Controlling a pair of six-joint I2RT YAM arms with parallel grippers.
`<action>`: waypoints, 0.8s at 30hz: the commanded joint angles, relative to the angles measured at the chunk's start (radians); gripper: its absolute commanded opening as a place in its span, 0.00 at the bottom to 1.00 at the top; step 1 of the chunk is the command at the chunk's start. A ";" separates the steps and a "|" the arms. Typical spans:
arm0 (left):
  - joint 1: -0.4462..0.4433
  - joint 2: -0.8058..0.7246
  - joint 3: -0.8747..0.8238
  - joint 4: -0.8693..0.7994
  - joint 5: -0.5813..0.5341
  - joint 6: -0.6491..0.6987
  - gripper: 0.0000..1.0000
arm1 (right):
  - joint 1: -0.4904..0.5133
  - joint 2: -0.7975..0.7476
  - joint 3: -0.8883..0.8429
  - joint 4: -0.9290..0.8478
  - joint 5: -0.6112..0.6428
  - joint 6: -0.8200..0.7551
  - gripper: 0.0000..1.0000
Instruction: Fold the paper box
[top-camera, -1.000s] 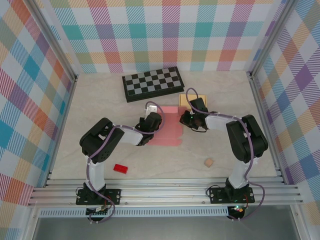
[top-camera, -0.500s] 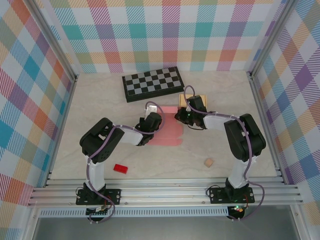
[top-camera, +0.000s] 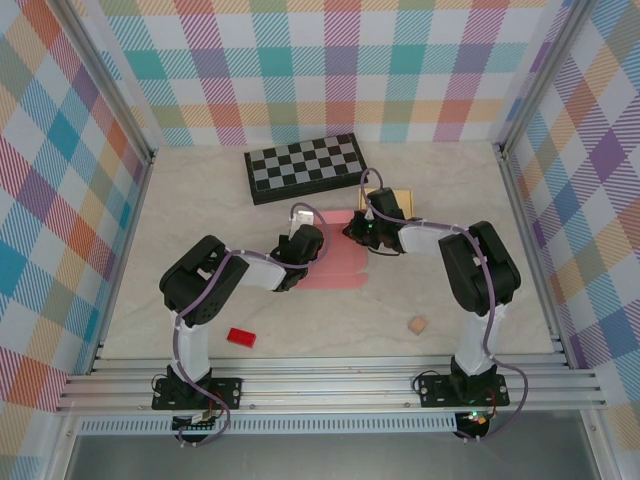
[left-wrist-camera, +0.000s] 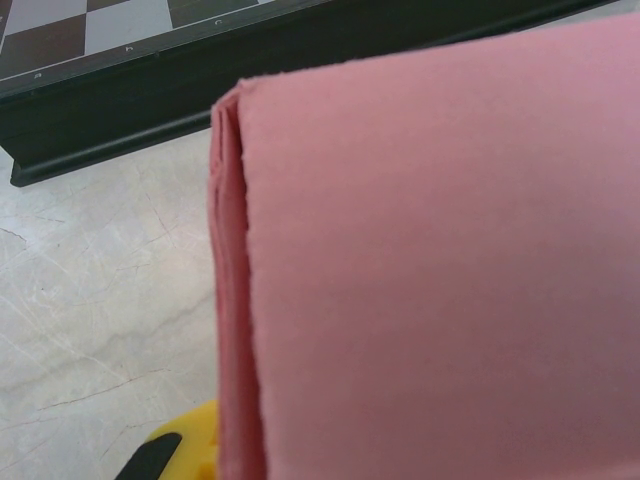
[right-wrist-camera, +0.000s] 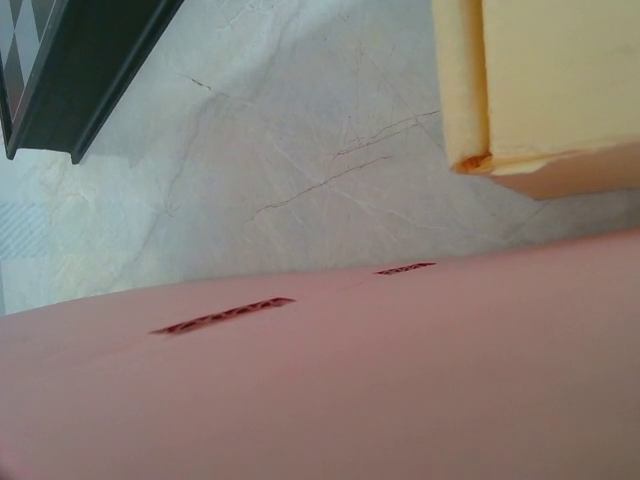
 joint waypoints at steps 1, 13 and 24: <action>-0.010 0.055 -0.021 -0.165 0.031 0.002 0.00 | 0.013 0.035 -0.013 -0.067 -0.001 0.022 0.13; -0.010 0.054 -0.026 -0.157 0.010 0.027 0.00 | 0.010 -0.288 -0.042 -0.231 0.031 -0.191 0.28; -0.010 0.020 -0.097 -0.043 0.090 0.123 0.00 | -0.134 -0.369 0.141 -0.609 0.150 -0.768 0.46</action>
